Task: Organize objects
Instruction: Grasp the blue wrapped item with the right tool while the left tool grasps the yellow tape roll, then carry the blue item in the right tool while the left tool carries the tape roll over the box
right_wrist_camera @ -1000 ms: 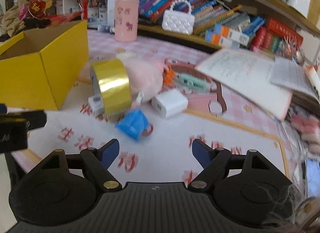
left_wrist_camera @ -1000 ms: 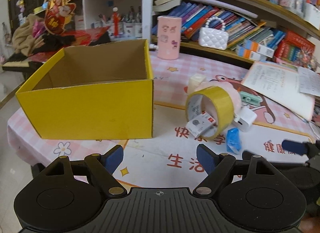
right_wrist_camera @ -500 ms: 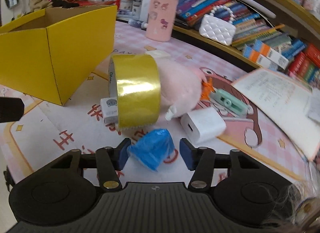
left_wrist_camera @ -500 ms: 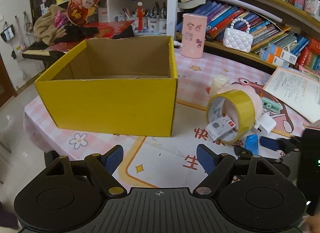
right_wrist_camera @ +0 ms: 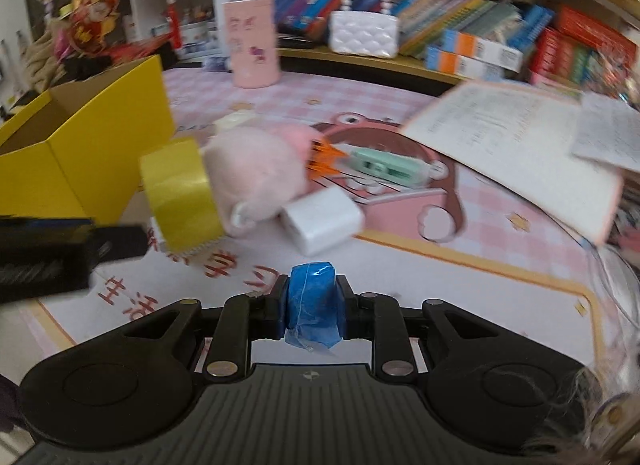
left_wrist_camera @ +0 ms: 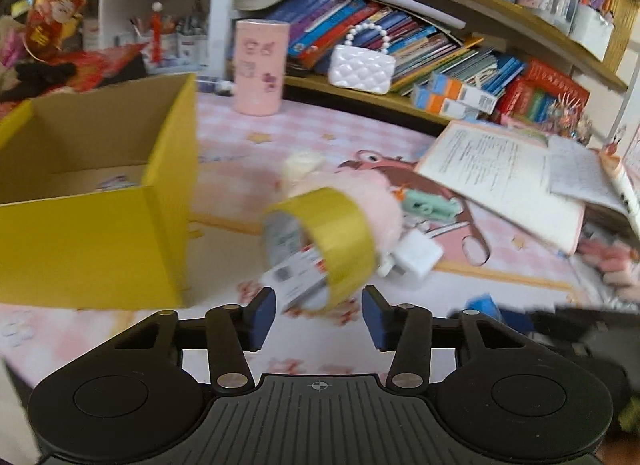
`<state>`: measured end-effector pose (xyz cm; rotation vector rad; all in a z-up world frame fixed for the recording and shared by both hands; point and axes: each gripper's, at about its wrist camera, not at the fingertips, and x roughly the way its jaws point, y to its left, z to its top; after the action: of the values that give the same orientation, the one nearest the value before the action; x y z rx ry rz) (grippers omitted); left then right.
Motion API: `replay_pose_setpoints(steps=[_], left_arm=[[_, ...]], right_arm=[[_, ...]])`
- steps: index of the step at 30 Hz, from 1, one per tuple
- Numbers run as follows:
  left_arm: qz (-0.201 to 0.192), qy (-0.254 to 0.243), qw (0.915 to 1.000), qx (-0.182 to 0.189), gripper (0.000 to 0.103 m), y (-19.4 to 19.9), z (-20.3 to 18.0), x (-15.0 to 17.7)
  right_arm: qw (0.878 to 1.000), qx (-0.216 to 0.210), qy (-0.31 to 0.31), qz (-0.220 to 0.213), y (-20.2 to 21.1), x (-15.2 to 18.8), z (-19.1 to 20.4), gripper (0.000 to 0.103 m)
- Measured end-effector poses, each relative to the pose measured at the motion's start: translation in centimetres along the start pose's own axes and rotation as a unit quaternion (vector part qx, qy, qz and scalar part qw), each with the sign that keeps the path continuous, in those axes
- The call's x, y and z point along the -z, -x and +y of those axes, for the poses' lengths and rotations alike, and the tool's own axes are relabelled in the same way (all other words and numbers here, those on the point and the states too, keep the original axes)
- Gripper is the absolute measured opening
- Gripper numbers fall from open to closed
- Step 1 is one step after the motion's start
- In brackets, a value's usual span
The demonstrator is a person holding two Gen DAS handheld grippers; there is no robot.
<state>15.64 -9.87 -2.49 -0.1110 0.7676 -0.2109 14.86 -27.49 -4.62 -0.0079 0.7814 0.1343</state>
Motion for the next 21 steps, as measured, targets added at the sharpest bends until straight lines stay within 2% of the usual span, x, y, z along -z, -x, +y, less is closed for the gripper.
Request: replay_pose_setpoints(steps=[4, 12, 14, 21], left_arm=[[-0.005, -0.006, 0.9999, 0.007, 0.043, -2.0, -0.9, -0.9], [-0.015, -0.025, 0.9990, 0.033, 0.018, -3.6, -1.8, -1.7], [-0.011, -0.044, 0.9983, 0.036, 0.008, -3.5, -2.6, -1.8], [-0.039, -0.105, 0.9937, 0.012, 0.004, -1.7, -5.2, -1.2]], right_arm=[[1.000, 0.015, -0.005, -0.002, 1.0, 0.3, -1.1, 0.021], [0.999, 0.021, -0.028, 0.022, 1.2, 0.4, -2.1, 0.021], [0.999, 0.024, -0.033, 0.025, 1.3, 0.5, -2.3, 0.021], [0.997, 0.041, -0.058, 0.037, 1.4, 0.8, -2.9, 0.021]])
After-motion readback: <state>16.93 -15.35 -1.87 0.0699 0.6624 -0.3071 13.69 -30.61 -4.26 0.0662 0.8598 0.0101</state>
